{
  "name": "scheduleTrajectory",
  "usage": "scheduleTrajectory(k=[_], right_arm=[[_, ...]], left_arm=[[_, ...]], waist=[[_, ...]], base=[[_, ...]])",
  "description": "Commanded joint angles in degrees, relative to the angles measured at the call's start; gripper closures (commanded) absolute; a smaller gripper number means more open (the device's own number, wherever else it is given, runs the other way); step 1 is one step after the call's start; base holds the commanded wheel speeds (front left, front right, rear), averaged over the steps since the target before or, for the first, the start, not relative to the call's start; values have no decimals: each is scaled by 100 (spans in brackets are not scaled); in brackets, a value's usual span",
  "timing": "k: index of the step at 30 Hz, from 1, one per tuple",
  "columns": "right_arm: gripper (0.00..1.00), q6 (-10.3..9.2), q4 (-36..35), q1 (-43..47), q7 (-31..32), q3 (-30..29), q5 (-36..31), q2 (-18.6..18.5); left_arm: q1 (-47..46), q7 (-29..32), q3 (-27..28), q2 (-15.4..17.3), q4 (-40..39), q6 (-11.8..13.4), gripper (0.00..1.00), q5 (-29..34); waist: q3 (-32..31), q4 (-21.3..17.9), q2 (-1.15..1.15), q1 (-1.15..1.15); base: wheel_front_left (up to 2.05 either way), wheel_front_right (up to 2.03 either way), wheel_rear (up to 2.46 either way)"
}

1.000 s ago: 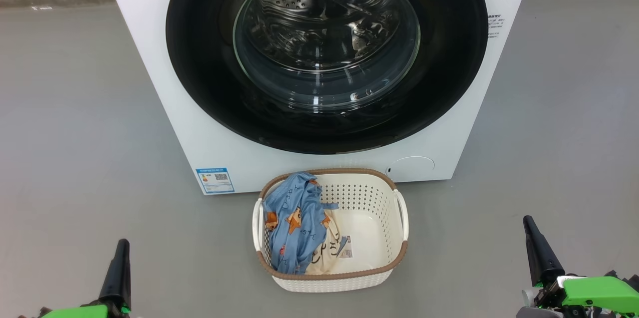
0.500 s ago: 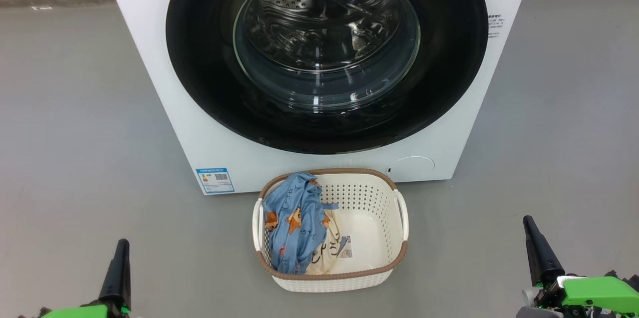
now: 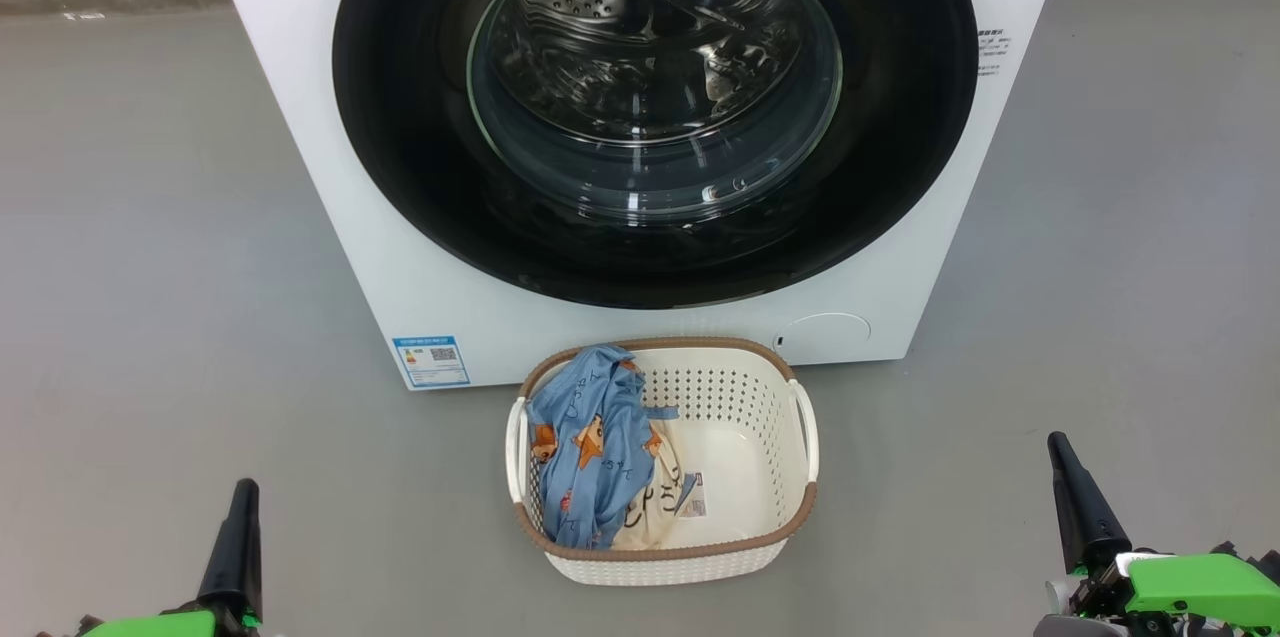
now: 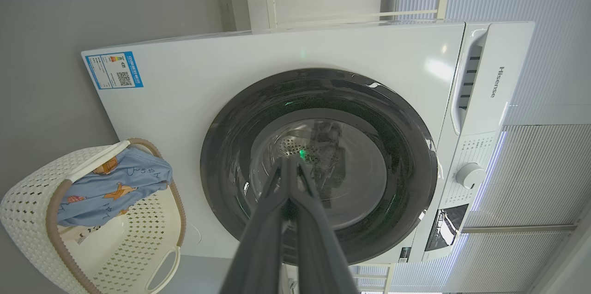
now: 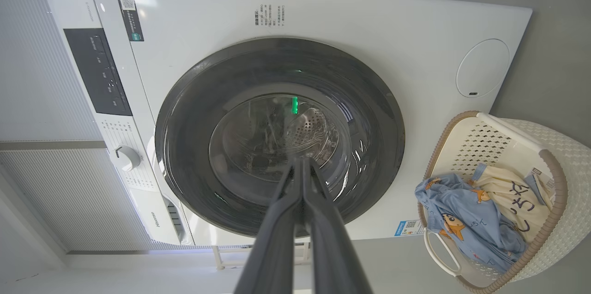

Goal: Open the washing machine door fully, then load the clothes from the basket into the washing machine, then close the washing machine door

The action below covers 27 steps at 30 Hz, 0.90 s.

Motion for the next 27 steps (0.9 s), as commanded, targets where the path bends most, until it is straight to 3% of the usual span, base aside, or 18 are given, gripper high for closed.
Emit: scheduleTrajectory(k=[1, 27], right_arm=[[100, 9, -140, -237, 47, 135, -68, -22], [100, 9, -140, -237, 48, 134, -70, -21]], left_arm=[[-222, 42, 202, 97, -111, -24, 100, 49], [-223, 44, 205, 95, -111, -24, 100, 52]], waist=[[0, 0, 0, 0], [0, 0, 0, 0]], base=[[0, 0, 0], [0, 0, 0]])
